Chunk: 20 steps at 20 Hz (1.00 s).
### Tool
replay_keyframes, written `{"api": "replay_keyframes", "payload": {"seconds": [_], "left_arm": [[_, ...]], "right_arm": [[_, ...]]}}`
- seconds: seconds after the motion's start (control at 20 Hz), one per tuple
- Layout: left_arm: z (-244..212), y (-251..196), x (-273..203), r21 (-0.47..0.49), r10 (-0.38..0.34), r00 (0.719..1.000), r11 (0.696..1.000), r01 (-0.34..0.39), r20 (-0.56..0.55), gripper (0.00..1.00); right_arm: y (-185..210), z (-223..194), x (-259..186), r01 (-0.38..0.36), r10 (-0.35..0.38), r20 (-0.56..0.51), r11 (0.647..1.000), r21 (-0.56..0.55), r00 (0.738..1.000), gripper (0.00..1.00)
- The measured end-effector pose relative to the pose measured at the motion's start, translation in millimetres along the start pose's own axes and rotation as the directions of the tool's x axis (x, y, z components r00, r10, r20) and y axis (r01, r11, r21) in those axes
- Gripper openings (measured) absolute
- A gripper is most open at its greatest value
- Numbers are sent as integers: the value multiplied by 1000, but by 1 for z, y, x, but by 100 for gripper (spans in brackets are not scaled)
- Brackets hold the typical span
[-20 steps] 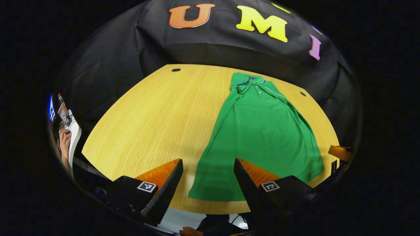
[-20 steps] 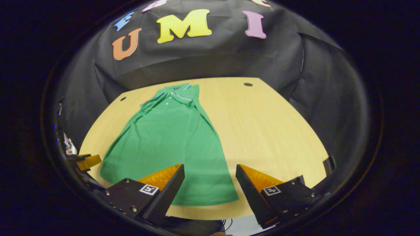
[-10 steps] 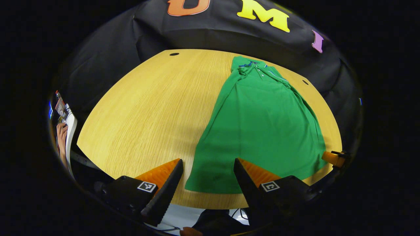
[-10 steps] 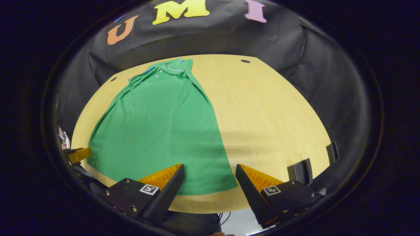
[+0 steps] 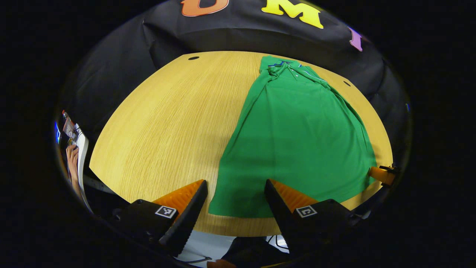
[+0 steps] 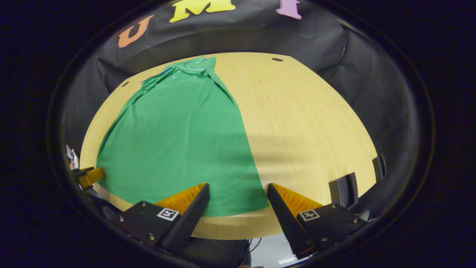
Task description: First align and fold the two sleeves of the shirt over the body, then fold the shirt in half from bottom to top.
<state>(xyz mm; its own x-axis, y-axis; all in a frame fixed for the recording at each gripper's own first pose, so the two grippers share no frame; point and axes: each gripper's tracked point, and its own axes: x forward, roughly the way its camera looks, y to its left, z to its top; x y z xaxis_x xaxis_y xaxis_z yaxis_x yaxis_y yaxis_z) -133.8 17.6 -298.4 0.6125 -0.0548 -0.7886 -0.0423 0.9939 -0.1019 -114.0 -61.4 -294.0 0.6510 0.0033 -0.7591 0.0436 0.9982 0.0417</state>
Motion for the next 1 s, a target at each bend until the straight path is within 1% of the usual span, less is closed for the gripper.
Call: {"api": "replay_keyframes", "payload": {"seconds": [0.1,0.15,0.2,0.25,0.3,0.35,0.4,0.45,0.5,0.6,0.85,1.0], "left_arm": [[0,0,1,-6,0,1000,1000,0,-11,100],[0,1,2,-5,3,1000,1000,-3,-21,100],[1,3,1,-13,8,1000,1000,-9,-28,98],[0,4,0,-37,14,999,999,-15,-37,96],[0,5,0,-51,18,999,998,-21,-47,80],[3,2,3,-54,11,999,998,-14,-48,74],[5,0,2,-61,-2,999,998,-1,-45,46],[6,-3,3,-90,-18,999,996,14,-42,25],[6,-5,1,-98,-21,999,995,17,-43,4],[7,-6,4,-95,-30,998,995,25,-51,3],[9,-7,5,-132,-50,997,990,42,-52,3],[12,-12,4,-144,-65,996,988,57,-53,3]], "right_arm": [[3,0,-1,-8,8,-7,1000,-14,1000,99],[4,0,-1,-9,9,-10,1000,-21,1000,89],[4,-1,0,-11,11,-16,1000,-19,1000,80],[8,3,-1,-26,26,-9,1000,-11,1000,80],[9,3,-1,-24,24,-9,1000,1,1000,52],[10,0,0,-24,24,-12,1000,-7,1000,23],[13,2,0,-36,35,-13,999,-22,999,23],[20,4,3,-48,48,-8,999,-15,999,23],[20,3,-1,-42,42,-6,999,-24,999,2],[22,4,1,-50,50,-9,998,-32,999,2],[26,7,2,-98,98,-9,995,21,995,1],[30,13,0,-122,122,-1,992,28,993,1]]}}
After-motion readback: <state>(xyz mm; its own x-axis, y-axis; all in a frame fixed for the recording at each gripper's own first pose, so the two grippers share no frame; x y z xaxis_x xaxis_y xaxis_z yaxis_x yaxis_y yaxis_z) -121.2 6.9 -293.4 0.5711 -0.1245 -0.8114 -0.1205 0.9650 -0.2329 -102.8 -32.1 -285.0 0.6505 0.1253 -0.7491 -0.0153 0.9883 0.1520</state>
